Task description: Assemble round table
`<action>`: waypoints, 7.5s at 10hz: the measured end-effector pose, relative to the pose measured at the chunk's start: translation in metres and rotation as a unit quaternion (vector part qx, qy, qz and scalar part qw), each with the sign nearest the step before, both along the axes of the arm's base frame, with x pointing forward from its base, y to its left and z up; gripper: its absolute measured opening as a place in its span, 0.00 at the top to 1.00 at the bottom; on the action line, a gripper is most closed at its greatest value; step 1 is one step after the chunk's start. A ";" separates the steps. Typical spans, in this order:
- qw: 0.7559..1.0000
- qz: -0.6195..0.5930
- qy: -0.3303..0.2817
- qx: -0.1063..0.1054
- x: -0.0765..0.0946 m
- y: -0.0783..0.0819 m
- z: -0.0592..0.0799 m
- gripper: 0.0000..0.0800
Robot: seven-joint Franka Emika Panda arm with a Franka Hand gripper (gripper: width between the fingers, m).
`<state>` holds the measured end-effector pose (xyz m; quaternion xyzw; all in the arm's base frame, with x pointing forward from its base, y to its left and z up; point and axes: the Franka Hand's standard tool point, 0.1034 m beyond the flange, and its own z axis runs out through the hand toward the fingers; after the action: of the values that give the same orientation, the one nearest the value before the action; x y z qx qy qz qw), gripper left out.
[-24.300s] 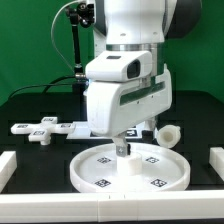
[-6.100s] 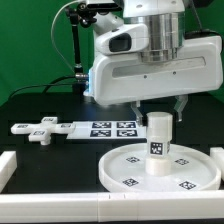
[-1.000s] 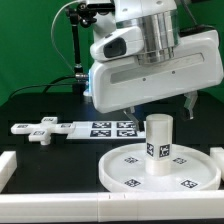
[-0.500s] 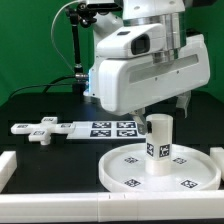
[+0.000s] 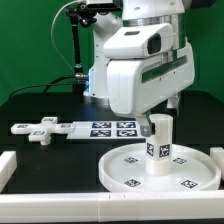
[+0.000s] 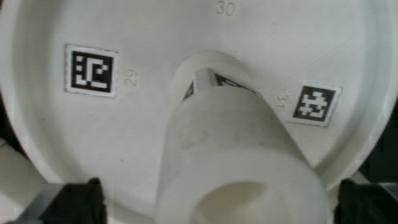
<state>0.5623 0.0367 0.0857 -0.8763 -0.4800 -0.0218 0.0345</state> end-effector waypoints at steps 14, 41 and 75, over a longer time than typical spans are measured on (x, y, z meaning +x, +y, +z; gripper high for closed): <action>0.946 0.322 -0.010 -0.043 -0.002 0.003 -0.007 0.32; 0.825 -0.563 0.045 -0.013 -0.006 0.001 -0.010 0.49; 0.245 -0.958 0.131 0.073 0.002 0.010 -0.009 0.19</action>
Offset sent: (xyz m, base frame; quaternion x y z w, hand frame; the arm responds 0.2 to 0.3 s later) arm 0.0023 0.0127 -0.0001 -0.0183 -0.0087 -0.1776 0.9839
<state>0.5645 0.0462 0.0770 -0.6744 0.7283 0.0413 0.1140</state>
